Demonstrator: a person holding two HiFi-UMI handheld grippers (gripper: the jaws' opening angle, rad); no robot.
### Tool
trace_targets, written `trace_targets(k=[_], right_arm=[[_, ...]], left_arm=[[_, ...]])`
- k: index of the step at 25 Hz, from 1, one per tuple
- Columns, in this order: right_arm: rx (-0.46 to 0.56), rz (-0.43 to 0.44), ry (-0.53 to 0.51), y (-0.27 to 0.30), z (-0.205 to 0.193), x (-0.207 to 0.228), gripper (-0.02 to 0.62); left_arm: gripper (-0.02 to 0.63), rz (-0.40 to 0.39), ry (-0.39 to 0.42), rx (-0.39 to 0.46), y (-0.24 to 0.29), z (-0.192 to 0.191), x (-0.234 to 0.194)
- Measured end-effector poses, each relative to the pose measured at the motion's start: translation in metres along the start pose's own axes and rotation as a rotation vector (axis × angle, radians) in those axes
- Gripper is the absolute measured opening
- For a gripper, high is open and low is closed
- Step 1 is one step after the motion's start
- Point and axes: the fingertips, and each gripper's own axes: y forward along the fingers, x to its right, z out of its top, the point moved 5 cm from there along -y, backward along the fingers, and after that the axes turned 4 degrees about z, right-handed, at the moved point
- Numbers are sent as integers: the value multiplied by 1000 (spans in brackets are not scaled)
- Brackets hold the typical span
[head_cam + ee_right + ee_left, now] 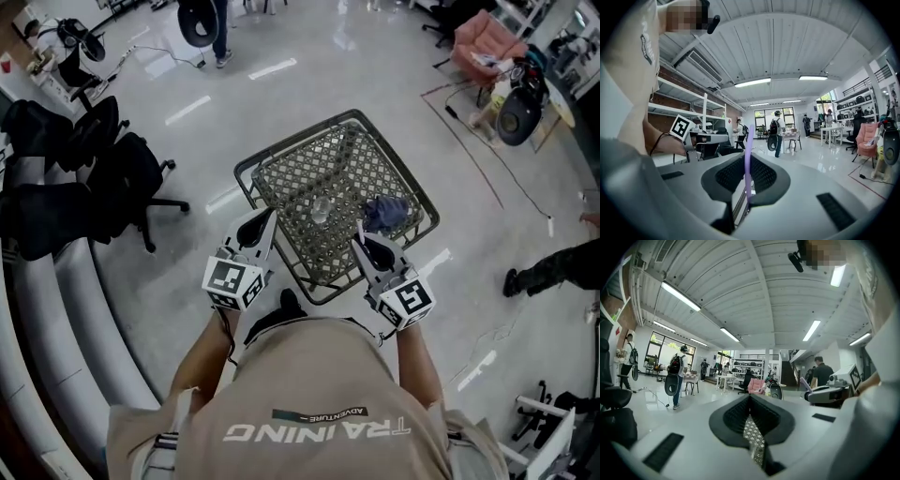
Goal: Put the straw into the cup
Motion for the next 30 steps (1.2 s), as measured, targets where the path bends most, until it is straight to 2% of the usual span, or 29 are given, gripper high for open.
trace_targets(k=[6,9,16,23,30], right_arm=[[-38,-41,10,25,-10,19,43],[-34,-22,4,34,-10,26,43],[-30,79,-23,52,-5,44,43],[3,24,17,69,-14,80,43],[-39,91,27,118,-32,109,43]], left_arm=[[15,-39,-13,-19,26,-1,-20],[15,-41,1,-20,32,2,-20],[15,55,-19,-12,36,11,-21],[15,116,-54,-44,31,0,-24],[15,212,-48,-51,16,4,-33]])
